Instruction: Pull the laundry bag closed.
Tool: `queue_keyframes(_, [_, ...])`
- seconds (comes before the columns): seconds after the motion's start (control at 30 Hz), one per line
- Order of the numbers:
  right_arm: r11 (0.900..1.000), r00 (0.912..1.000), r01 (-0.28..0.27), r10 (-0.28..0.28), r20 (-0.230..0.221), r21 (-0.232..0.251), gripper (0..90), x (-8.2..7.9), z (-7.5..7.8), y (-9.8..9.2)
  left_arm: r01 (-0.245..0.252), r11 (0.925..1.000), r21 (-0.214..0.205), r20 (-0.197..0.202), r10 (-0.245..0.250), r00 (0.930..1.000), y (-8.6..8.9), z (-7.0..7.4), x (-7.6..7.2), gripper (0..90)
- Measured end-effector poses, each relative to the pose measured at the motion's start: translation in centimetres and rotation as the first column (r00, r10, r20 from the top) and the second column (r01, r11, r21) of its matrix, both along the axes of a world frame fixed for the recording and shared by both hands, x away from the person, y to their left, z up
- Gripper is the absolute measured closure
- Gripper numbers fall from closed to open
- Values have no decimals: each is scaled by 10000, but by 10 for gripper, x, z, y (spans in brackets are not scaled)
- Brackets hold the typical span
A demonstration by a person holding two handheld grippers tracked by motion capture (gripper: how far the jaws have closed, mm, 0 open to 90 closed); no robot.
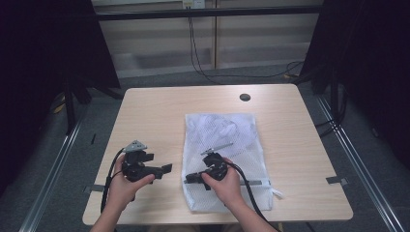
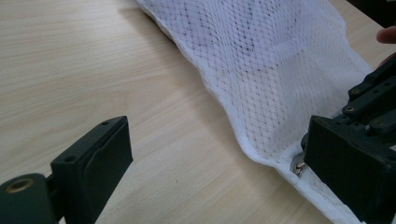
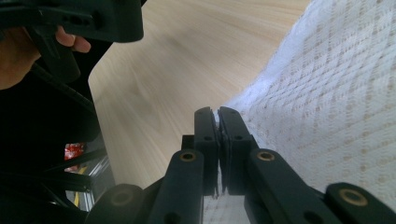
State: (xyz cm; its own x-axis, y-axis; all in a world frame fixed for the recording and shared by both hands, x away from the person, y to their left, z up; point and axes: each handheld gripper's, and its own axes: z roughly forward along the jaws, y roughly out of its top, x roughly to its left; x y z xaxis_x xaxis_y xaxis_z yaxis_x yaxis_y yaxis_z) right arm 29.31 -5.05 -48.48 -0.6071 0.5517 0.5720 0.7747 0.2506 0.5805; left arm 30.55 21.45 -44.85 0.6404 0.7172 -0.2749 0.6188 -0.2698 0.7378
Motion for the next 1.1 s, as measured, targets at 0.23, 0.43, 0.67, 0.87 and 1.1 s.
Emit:
queue_keyframes(0.23, [9993,9996,264,-264,17,276,876,1,5,-6,277,9994,-229,-258,-283,9993,-4,-2,-1,73])
queue_keyframes(0.43, [9979,9990,435,-437,40,489,876,2,10,-12,514,9972,-540,-511,-542,9972,-7,-3,-2,73])
queue_keyframes(0.67, [9960,9987,475,-487,142,756,876,2,14,-16,1007,9907,-916,-1009,-1098,9888,-13,-5,-4,81])
queue_keyframes(0.87, [9944,9981,586,-600,132,874,876,2,18,-17,1094,9890,-995,-1208,-1212,9853,-15,-8,-4,92])
queue_keyframes(1.1, [9908,9977,665,-674,34,1179,877,2,20,-19,1239,9868,-1041,-1354,-1374,9812,-19,-9,-5,103])
